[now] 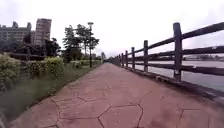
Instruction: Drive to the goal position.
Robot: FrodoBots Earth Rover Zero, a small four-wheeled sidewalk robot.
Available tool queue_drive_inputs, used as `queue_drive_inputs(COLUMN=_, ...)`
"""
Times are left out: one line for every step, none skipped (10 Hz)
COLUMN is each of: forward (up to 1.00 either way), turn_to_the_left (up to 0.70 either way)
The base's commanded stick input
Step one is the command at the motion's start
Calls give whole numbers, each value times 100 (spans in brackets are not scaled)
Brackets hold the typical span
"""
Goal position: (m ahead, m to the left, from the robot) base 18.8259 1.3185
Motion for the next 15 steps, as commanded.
queue_drive_inputs(forward=100, turn_to_the_left=0)
queue_drive_inputs(forward=100, turn_to_the_left=0)
queue_drive_inputs(forward=100, turn_to_the_left=0)
queue_drive_inputs(forward=100, turn_to_the_left=0)
queue_drive_inputs(forward=100, turn_to_the_left=0)
queue_drive_inputs(forward=100, turn_to_the_left=0)
queue_drive_inputs(forward=100, turn_to_the_left=0)
queue_drive_inputs(forward=100, turn_to_the_left=0)
queue_drive_inputs(forward=100, turn_to_the_left=0)
queue_drive_inputs(forward=100, turn_to_the_left=0)
queue_drive_inputs(forward=100, turn_to_the_left=0)
queue_drive_inputs(forward=100, turn_to_the_left=0)
queue_drive_inputs(forward=100, turn_to_the_left=0)
queue_drive_inputs(forward=100, turn_to_the_left=0)
queue_drive_inputs(forward=100, turn_to_the_left=0)
